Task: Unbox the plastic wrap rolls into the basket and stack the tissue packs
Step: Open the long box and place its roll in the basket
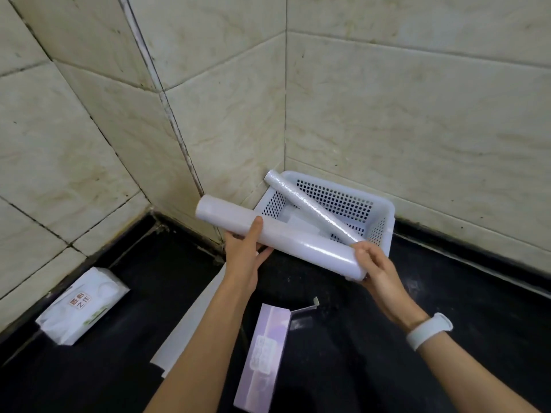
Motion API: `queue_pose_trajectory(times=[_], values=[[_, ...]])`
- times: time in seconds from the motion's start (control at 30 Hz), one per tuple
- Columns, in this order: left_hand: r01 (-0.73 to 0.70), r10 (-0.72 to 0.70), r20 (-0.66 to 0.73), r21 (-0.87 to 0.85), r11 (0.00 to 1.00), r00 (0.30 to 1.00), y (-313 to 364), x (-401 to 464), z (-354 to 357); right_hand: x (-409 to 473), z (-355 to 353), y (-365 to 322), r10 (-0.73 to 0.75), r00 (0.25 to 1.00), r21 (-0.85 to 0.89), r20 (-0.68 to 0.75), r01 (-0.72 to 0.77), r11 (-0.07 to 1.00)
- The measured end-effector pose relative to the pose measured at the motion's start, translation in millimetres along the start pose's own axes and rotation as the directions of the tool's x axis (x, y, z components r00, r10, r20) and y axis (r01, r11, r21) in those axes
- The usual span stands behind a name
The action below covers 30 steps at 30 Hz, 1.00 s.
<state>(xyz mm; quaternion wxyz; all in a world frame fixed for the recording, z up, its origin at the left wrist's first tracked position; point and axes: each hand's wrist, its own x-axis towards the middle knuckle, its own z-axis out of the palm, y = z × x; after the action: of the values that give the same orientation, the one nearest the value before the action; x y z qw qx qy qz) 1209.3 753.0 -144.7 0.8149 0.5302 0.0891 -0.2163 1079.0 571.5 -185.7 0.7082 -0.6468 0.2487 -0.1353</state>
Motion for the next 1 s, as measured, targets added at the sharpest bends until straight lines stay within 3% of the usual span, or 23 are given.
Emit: queue_pose_trajectory(times=[0.1, 0.2, 0.27, 0.4, 0.47, 0.53, 0.6, 0.73, 0.8, 0.87, 1.0], values=[[-0.09, 0.088, 0.017, 0.112, 0.99, 0.996, 1.6, 3.1, 8.8, 2.7, -3.4, -6.5, -0.007, 0.98, -0.428, 0.199, 0.093, 0.899], [-0.19, 0.153, 0.177, 0.218, 0.957, 0.972, -1.7, 2.1, 21.8, 11.0, 9.7, -13.7, 0.009, 0.943, -0.628, 0.332, 0.214, 0.749], [-0.255, 0.19, 0.263, 0.243, 0.936, 0.946, -1.7, 3.5, 31.5, 20.6, 21.4, -18.3, -0.048, 0.929, -0.655, 0.368, 0.295, 0.696], [-0.401, 0.277, 0.406, 0.262, 0.878, 0.871, 9.9, 23.1, 38.6, 49.4, 29.2, -28.1, -0.22, 0.928, -0.619, 0.301, 0.366, 0.695], [-0.493, 0.304, 0.444, 0.413, 0.766, 0.843, 13.3, 37.7, 38.0, 67.3, 28.5, -29.6, -0.28, 0.928, -0.635, 0.245, 0.371, 0.677], [-0.517, 0.334, 0.394, 0.654, 0.553, 0.856, 6.4, 54.7, 31.8, 85.9, 28.2, -24.9, -0.266, 0.948, -0.668, 0.177, 0.314, 0.674], [-0.444, 0.338, 0.332, 0.829, 0.341, 0.88, -9.0, 71.7, 20.0, 102.2, 27.8, -14.0, -0.181, 0.972, -0.713, 0.15, 0.233, 0.661], [-0.196, 0.115, 0.193, 0.98, 0.019, 0.974, -49.5, 97.5, -1.9, 119.0, 26.0, 14.0, -0.002, 0.978, -0.786, 0.21, 0.17, 0.595], [-0.181, 0.1, 0.187, 0.981, -0.066, 0.977, -66.0, 102.9, -7.0, 122.4, 24.9, 25.7, 0.047, 0.977, -0.828, 0.207, 0.149, 0.54], [-0.183, 0.146, 0.194, 0.979, -0.088, 0.97, -76.1, 104.7, -9.4, 124.7, 26.2, 34.7, 0.069, 0.98, -0.869, 0.187, 0.132, 0.478], [-0.188, 0.194, 0.204, 0.977, -0.1, 0.96, -83.6, 107.1, -14.2, 135.1, 30.4, 39.1, -0.057, 0.995, -0.918, 0.085, 0.1, 0.384]])
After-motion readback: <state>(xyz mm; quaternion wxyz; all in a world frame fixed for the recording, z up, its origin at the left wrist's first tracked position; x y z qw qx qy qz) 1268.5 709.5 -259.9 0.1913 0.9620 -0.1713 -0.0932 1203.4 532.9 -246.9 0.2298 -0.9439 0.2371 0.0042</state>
